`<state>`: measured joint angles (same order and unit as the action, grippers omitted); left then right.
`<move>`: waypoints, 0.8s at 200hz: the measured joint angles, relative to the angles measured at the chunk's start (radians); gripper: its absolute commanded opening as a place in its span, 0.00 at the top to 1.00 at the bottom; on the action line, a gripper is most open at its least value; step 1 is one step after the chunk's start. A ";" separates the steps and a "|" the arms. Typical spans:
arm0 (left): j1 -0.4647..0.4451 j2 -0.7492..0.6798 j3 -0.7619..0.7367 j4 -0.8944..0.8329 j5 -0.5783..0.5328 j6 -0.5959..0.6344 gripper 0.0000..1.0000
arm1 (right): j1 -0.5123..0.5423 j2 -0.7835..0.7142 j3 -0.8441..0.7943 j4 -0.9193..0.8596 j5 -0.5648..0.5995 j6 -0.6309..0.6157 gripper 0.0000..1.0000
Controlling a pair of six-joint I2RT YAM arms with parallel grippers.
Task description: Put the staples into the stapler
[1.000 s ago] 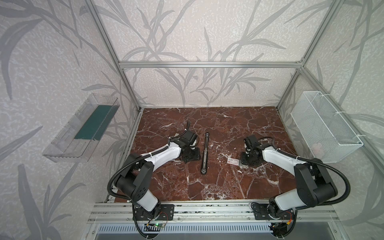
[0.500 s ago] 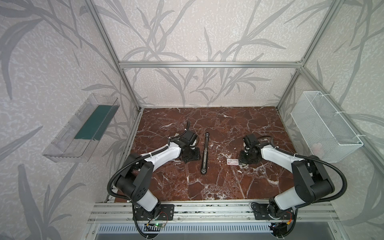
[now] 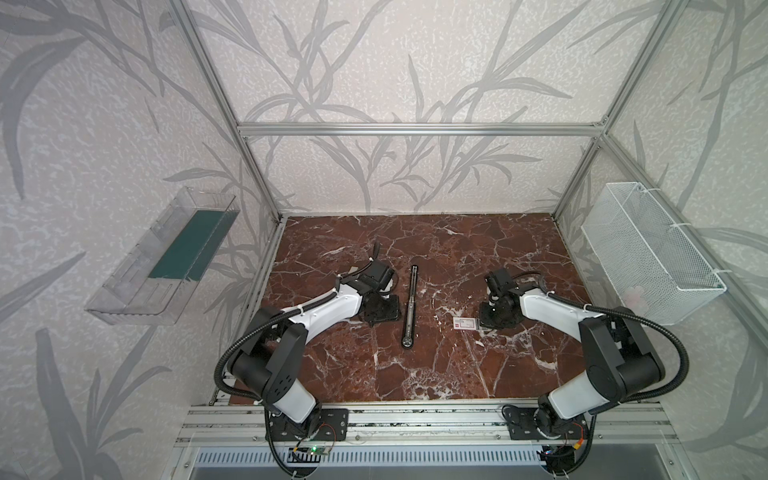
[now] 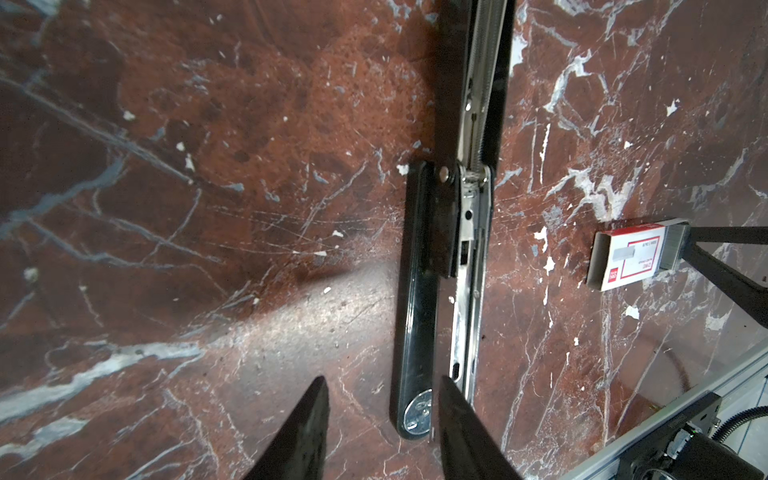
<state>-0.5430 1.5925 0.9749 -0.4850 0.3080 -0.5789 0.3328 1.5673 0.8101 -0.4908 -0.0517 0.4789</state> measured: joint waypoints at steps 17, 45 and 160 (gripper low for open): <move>0.000 0.000 0.000 0.000 0.000 0.000 0.55 | -0.001 -0.002 0.000 -0.001 0.001 0.000 0.87; 0.000 0.000 0.000 0.000 0.000 0.000 0.55 | -0.005 -0.042 0.001 -0.023 0.002 0.002 0.81; 0.000 0.000 -0.008 0.003 0.004 -0.002 0.55 | 0.017 -0.048 0.010 -0.033 -0.036 0.003 0.82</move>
<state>-0.5430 1.5925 0.9668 -0.4816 0.3122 -0.5804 0.3496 1.5192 0.8196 -0.5236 -0.0875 0.4816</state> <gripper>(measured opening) 0.446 0.185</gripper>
